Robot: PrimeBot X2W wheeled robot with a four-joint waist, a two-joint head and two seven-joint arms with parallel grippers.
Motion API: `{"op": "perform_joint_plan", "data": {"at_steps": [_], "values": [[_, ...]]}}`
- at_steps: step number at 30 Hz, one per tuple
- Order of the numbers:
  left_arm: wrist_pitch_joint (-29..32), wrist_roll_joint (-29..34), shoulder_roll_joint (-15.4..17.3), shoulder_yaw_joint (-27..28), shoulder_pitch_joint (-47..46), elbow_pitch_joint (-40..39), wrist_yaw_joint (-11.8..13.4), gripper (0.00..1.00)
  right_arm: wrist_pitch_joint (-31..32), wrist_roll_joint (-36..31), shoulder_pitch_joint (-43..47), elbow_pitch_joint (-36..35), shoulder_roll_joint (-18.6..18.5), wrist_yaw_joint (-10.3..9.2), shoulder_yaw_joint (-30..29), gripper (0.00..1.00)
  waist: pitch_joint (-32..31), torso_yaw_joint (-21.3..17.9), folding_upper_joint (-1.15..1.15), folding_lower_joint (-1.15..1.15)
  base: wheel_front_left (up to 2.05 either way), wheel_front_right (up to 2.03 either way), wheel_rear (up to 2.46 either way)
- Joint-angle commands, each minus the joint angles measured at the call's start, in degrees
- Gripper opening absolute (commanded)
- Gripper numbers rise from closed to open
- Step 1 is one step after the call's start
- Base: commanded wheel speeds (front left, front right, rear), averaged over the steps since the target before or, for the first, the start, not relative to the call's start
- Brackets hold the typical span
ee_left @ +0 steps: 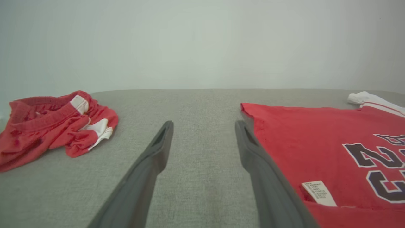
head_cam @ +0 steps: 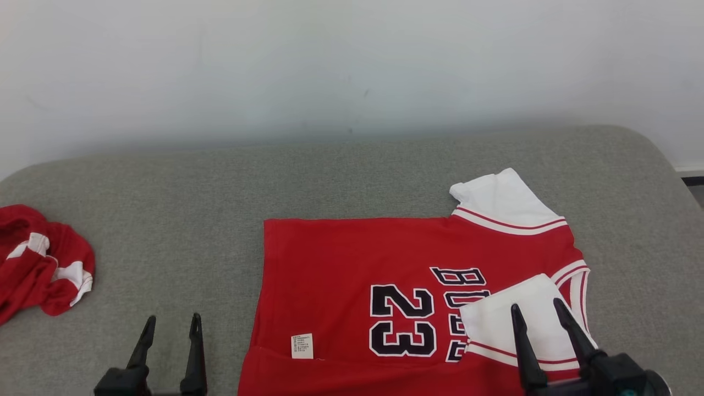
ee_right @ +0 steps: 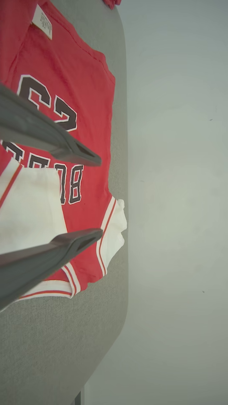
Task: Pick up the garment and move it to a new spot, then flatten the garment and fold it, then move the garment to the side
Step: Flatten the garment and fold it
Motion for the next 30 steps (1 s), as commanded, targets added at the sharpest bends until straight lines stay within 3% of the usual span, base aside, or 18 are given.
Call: {"op": "perform_joint_plan", "data": {"at_steps": [1,11,15,22,30], "values": [[-0.19,-1.15,0.41,-0.6,-1.84,1.67,-0.36,1.0,-0.23,0.43,-2.14,1.01,-0.87,-0.09,0.2,1.0,0.76,-1.25,0.0,0.0,0.0,0.0,0.0],[-0.19,-11.74,9.03,-14.76,-20.94,16.27,-0.27,1.0,-0.23,0.59,-17.39,7.14,-3.11,-0.09,1.84,1.0,6.68,-5.72,0.0,0.0,0.0,0.0,0.0],[0.47,-15.95,10.98,-18.76,-28.41,22.82,-0.28,1.0,-0.24,0.7,-21.38,8.61,-3.2,-0.09,2.71,1.0,9.67,-6.99,0.0,0.0,0.0,0.0,0.0],[2.35,-22.37,12.09,-24.3,-38.82,32.51,-0.29,1.0,-0.24,0.63,-24.25,10.12,-2.58,-0.09,3.24,1.0,13.76,-8.85,0.0,0.0,0.0,0.0,0.0],[3.37,-26.86,12.53,-28.44,-44.21,40.65,-0.29,1.0,-0.24,0.56,-25.13,10.14,-2.33,-0.09,3.08,1.0,15.35,-10.69,0.0,0.0,0.0,0.0,0.0]]}}
